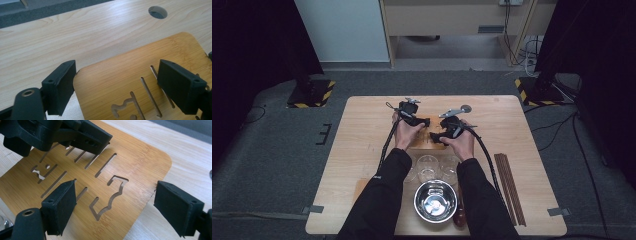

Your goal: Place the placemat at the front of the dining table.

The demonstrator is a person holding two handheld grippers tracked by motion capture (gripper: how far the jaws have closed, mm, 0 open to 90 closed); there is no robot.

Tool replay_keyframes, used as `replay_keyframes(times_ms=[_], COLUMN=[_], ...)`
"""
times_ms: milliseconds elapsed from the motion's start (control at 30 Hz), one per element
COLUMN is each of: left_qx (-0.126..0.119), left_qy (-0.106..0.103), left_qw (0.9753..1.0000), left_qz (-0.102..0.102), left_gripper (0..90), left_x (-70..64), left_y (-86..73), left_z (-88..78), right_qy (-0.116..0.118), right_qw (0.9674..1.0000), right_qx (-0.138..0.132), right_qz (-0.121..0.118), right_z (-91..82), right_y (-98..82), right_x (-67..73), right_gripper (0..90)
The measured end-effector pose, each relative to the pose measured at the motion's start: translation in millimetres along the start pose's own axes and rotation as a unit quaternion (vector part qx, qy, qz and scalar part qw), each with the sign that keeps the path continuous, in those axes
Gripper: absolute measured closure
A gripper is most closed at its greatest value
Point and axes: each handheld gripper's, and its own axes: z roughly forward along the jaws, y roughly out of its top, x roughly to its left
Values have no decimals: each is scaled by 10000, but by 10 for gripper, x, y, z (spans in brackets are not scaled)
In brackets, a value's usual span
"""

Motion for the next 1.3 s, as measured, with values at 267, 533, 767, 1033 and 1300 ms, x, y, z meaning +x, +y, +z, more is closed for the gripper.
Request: replay_keyframes(times_ms=[267, 533, 767, 1033, 1300], left_qx=[176, 333, 465, 555, 633], left_qy=[22, 19, -25, -5, -13], left_qw=[9998, 9994, 9987, 9983, 9978], left_qz=[-58, -114, -195, -174, -179], left_gripper=[163, 163, 163, 163, 162], left_x=[15, 46, 49, 45, 34], left_y=[-107, -188, -270, -303, -339], left_z=[148, 253, 355, 401, 448], right_qy=[22, 112, 118, 133, 131], right_qw=[9996, 9987, 9974, 9959, 9947], right_qx=[283, 486, 709, 881, 1014], right_qz=[33, 86, 86, 150, 150], right_z=[143, 268, 354, 414, 448], right_y=[-61, -126, -180, -212, -236], right_x=[-9, -16, -20, -9, -8], right_gripper=[178, 178, 178, 178, 178])
